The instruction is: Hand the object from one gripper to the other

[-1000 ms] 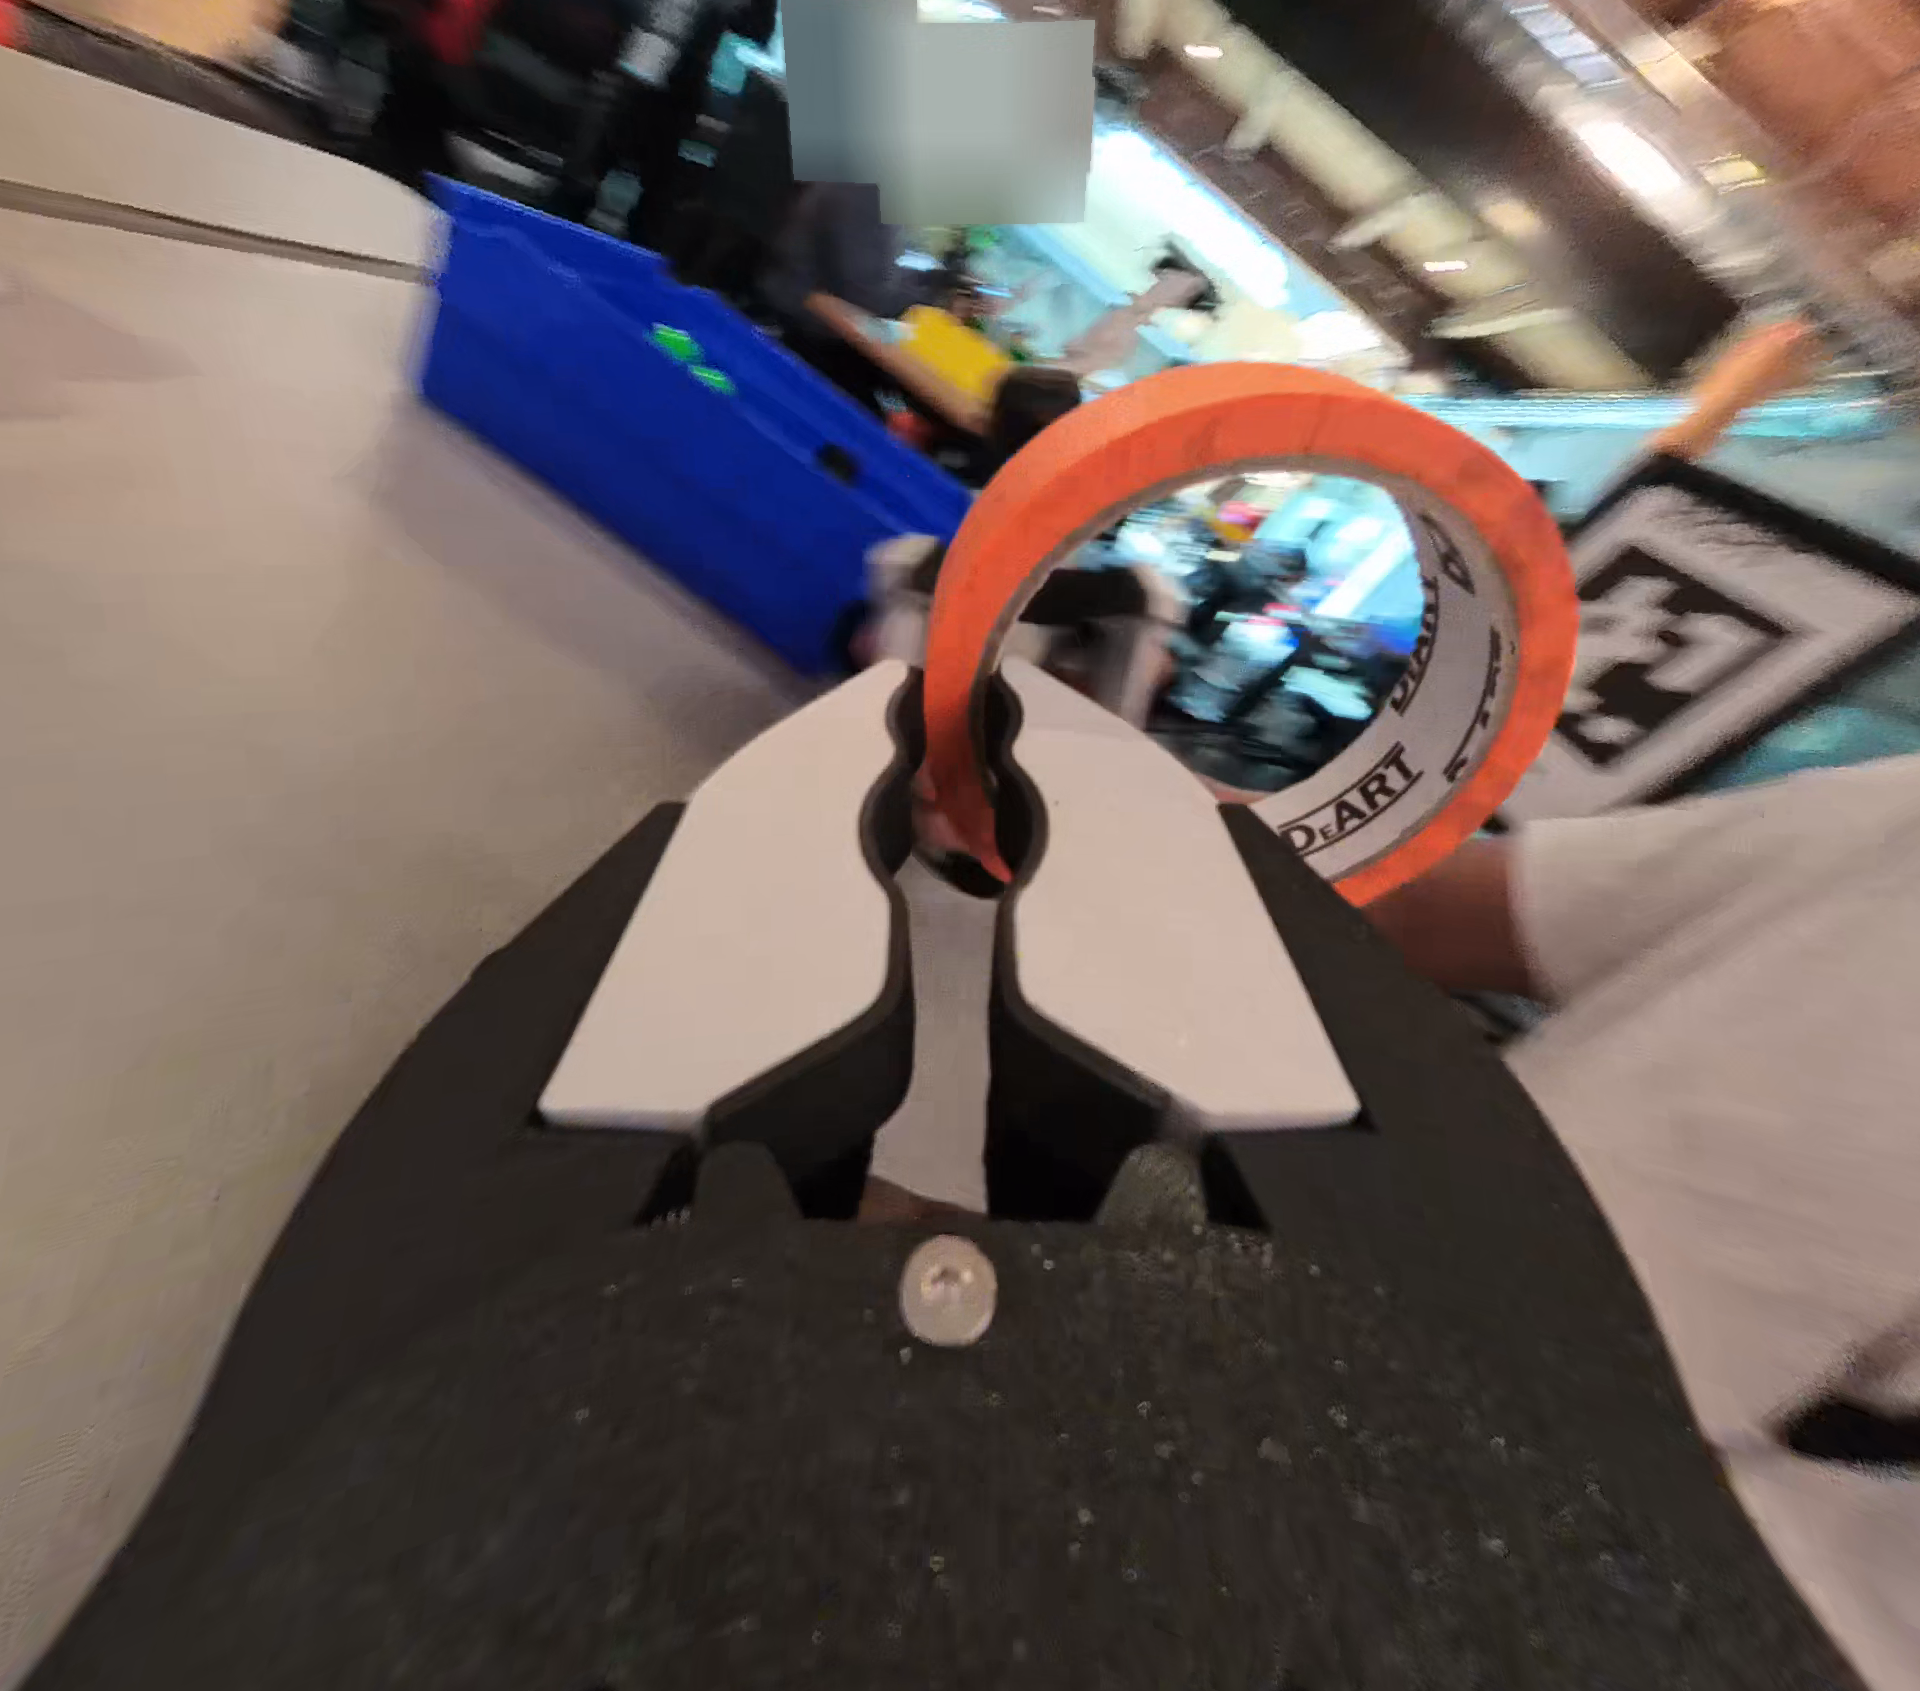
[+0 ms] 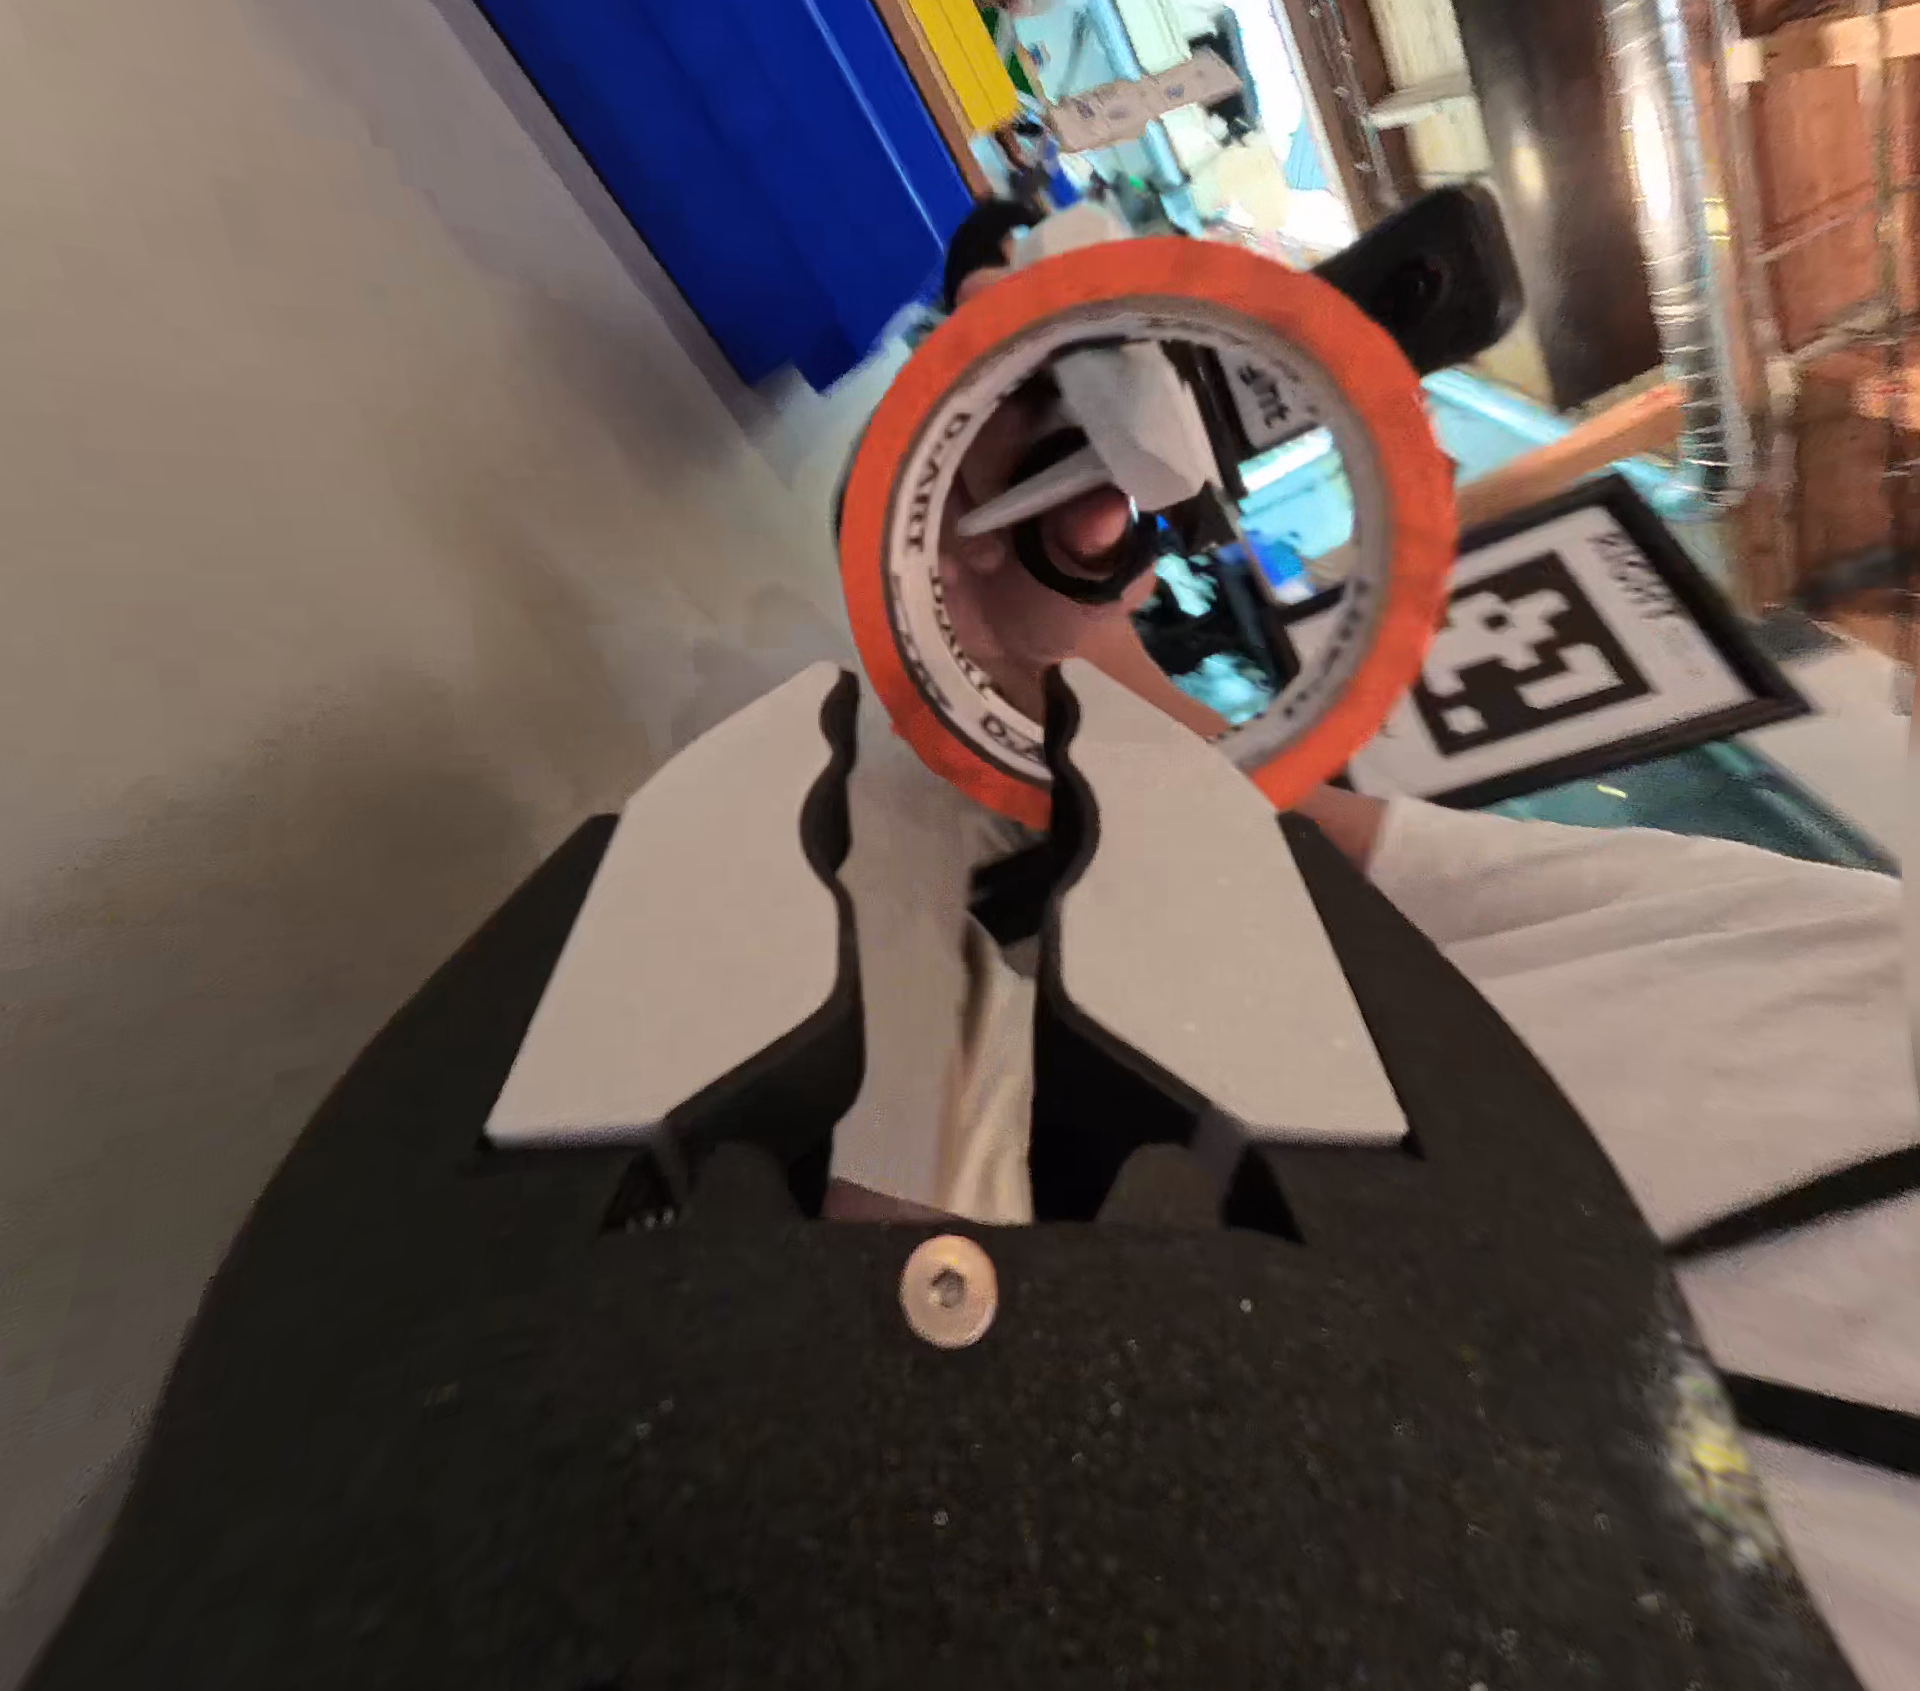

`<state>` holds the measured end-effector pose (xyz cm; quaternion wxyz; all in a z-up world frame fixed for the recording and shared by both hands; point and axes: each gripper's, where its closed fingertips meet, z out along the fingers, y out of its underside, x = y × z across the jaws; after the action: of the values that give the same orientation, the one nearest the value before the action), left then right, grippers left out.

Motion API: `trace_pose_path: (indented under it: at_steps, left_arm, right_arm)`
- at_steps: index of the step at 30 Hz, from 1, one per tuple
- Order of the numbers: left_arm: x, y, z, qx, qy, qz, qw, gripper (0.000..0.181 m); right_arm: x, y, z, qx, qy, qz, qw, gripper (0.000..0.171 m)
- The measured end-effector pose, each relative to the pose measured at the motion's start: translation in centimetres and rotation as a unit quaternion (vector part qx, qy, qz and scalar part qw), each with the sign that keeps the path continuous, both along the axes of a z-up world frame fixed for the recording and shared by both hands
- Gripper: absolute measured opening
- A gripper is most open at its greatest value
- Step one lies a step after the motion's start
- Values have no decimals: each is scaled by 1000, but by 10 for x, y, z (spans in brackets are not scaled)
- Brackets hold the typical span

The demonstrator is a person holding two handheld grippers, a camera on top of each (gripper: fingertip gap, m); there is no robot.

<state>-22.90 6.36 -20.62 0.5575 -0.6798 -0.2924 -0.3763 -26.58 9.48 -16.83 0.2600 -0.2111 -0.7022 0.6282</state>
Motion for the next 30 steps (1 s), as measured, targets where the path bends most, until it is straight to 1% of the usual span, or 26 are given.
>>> trace_pose_path:
  at_steps: [2,3,6,7,10,12,15,16,19,23,27,28,29,30]
  left_arm:
    - [-22,-9,7,-7,64,62,996,49]
    - [-31,-14,13,-10,99,92,991,53]
    - [-47,-25,26,-34,216,153,964,60]
    - [-49,-26,26,-51,253,161,952,61]
    - [-47,-21,18,-119,353,170,912,65]
    - [-42,-15,13,-145,402,168,888,67]
    - [-34,-8,7,-167,434,158,871,65]
    - [-34,-8,5,-173,441,158,867,60]
    - [-36,-9,3,-185,459,161,854,32]
    - [-38,-10,0,-199,449,163,856,30]
    - [-38,-8,-2,-203,451,162,854,30]
    - [-38,-8,-1,-202,452,162,854,30]
    - [-39,-8,0,-200,453,163,853,29]
    - [-39,-9,1,-200,453,165,853,29]
  right_arm:
    - [-15,17,-6,33,-5,-74,997,10]
    - [-21,25,-9,50,-7,-107,993,9]
    - [-34,41,-20,111,-14,-183,977,10]
    - [-36,43,-23,128,-14,-199,971,10]
    - [-35,37,-28,155,-13,-214,964,10]
    - [-34,32,-29,170,-11,-225,959,10]
    - [-29,22,-29,196,5,-230,953,10]
    - [-27,19,-29,204,11,-231,951,10]
    - [-25,10,-28,211,23,-227,950,10]
    - [-27,9,-35,191,8,-209,959,10]
    - [-28,7,-43,139,-27,-171,975,11]
    - [-29,9,-42,128,-29,-169,977,15]
    - [-31,12,-41,120,-29,-176,977,24]
    - [-32,14,-38,112,-25,-179,977,29]
